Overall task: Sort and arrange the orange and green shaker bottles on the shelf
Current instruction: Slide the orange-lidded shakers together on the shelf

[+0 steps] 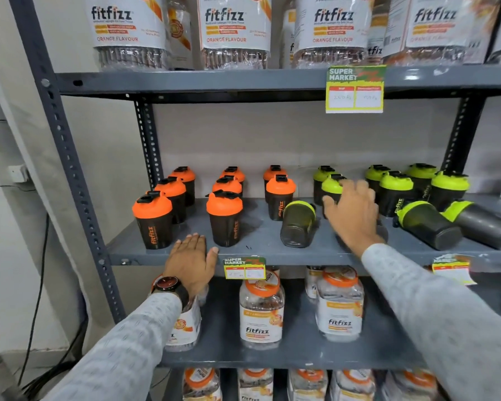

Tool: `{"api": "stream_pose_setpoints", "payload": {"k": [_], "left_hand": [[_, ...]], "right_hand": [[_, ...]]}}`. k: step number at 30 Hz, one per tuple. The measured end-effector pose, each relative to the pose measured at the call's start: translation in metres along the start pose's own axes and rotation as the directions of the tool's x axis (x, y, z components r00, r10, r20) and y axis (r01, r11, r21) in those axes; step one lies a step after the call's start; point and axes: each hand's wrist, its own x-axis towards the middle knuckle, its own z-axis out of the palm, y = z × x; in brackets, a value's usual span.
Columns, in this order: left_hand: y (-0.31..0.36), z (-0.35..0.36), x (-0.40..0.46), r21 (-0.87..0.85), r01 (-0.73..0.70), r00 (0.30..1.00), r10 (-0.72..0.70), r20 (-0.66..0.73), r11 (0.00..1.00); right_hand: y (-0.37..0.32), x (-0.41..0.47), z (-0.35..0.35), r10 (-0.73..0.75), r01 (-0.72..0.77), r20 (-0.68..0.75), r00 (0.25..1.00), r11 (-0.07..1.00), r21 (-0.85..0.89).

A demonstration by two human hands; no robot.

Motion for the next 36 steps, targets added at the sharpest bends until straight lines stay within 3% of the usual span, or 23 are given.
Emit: {"api": "stream_pose_setpoints", "payload": {"k": [3, 6, 10, 14, 16, 20, 28, 36], "left_hand": [[0.003, -0.004, -0.001, -0.008, 0.014, 1.000, -0.014, 0.006, 1.000], [0.002, -0.005, -0.001, -0.012, 0.010, 0.999, -0.010, 0.032, 1.000], [0.002, -0.008, -0.001, 0.002, 0.009, 0.999, -0.009, 0.047, 1.000], [0.004, -0.007, -0.001, 0.008, 0.004, 0.999, -0.005, 0.055, 1.000], [0.003, -0.006, -0.001, 0.009, 0.007, 0.999, -0.008, 0.048, 1.000], [0.005, -0.005, -0.002, 0.017, 0.021, 0.999, -0.022, 0.038, 1.000], [0.005, -0.007, -0.003, 0.011, 0.018, 0.999, -0.019, 0.041, 1.000], [0.002, -0.003, -0.003, 0.002, 0.005, 1.000, -0.005, 0.016, 1.000]], "right_hand": [[0.033, 0.018, -0.011, 0.284, -0.258, 0.109, 0.952, 0.944, -0.206], [0.059, 0.034, -0.012, 0.515, -0.475, 0.243, 0.822, 0.856, -0.206], [0.091, 0.047, 0.008, 0.514, -0.568, 0.464, 0.722, 0.823, -0.028], [0.073, 0.032, -0.007, 0.542, -0.676, 0.528, 0.654, 0.732, 0.085], [0.068, 0.031, -0.008, 0.526, -0.688, 0.533, 0.662, 0.709, 0.155], [0.055, 0.035, -0.001, 0.475, -0.647, 0.459, 0.751, 0.669, 0.365], [-0.050, 0.009, -0.004, 0.243, -0.504, 0.448, 0.860, 0.536, 0.677], [-0.105, -0.068, 0.036, 0.210, -0.370, 0.313, 0.926, 0.667, 0.647]]}}
